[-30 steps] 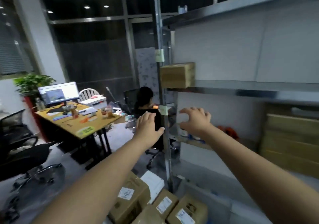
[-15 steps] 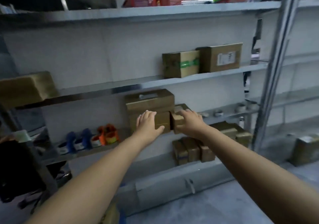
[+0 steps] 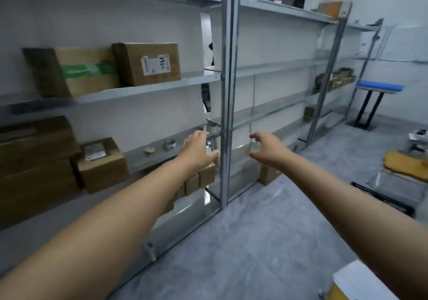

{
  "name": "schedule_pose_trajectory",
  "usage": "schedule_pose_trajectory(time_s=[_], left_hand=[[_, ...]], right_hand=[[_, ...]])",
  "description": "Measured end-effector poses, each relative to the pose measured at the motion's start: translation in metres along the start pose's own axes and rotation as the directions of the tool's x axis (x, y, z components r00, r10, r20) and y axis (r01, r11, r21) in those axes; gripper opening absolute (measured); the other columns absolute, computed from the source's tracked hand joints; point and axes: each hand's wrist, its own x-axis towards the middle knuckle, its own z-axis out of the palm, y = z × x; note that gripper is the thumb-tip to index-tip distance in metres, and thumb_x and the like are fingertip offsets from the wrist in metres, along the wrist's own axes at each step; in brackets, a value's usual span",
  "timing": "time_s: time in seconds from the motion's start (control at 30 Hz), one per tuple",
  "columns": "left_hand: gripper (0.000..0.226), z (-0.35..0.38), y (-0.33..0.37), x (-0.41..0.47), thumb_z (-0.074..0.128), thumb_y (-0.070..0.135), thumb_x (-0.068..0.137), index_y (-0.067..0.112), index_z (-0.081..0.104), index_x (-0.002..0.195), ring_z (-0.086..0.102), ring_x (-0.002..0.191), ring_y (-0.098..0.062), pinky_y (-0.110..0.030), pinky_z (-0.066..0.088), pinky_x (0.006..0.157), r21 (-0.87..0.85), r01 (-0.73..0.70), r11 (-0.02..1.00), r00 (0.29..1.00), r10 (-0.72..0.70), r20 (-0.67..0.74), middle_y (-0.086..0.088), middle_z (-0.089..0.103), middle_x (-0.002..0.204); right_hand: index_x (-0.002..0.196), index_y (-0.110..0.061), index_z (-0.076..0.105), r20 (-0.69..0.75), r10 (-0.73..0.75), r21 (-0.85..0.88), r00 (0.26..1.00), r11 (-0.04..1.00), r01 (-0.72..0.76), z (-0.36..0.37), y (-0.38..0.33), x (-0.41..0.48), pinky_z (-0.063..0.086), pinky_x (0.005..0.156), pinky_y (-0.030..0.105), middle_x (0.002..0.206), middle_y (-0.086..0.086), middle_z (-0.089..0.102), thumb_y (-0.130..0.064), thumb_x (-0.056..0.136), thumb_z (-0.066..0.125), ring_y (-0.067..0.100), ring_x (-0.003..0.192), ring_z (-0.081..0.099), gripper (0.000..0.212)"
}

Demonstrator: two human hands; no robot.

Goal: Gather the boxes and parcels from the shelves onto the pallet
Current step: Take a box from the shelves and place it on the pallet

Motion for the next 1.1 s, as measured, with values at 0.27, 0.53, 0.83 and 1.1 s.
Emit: schedule_pose_trajectory(time_s=[0.27,0.53,0.83,1.1], left_hand=[[0.065,0.093,0.047,0.109,0.059,0.033,0.094,0.010,0.031,0.147,0.024,0.143,-0.023,-0.036,0.023,0.116,-0.130,-0.051,0.990,0.984,0.072,0.163,-0.006,0.028,0.153],[0.061,0.171,0.033,0.253,0.058,0.030,0.094,0.010,0.032,0.145,0.033,0.137,-0.023,-0.038,0.030,0.114,-0.184,-0.054,0.981,0.967,0.098,0.236,-0.006,0.032,0.147],[0.059,0.250,0.038,0.436,0.057,0.031,0.094,0.011,0.034,0.144,0.038,0.133,-0.025,-0.043,0.036,0.110,-0.270,-0.037,0.962,0.948,0.119,0.294,-0.007,0.033,0.147],[0.060,0.307,0.066,0.531,0.056,0.030,0.095,0.009,0.032,0.146,0.033,0.138,-0.025,-0.039,0.031,0.113,-0.247,-0.108,0.963,0.920,0.191,0.343,-0.008,0.030,0.151]], right_hand=[[0.136,-0.005,0.048,-0.089,0.192,0.086,0.977,0.979,-0.184,-0.022,0.118,0.075,0.041,0.106,0.039,0.137,0.013,0.052,-0.017,0.085,0.063,0.027,0.126,0.050,0.054],[0.135,-0.007,0.047,-0.082,0.331,0.061,0.940,0.943,-0.327,-0.006,0.202,0.189,0.041,0.099,0.033,0.136,0.013,0.051,-0.015,0.087,0.060,0.027,0.123,0.051,0.051],[0.141,-0.006,0.042,-0.133,0.488,0.115,0.863,0.872,-0.475,-0.022,0.276,0.331,0.035,0.106,0.032,0.143,0.012,0.047,-0.015,0.089,0.061,0.025,0.132,0.045,0.056],[0.145,-0.005,0.037,-0.090,0.538,0.143,0.838,0.840,-0.523,-0.024,0.353,0.400,0.035,0.106,0.031,0.148,0.012,0.042,-0.019,0.091,0.059,0.024,0.135,0.041,0.060]])
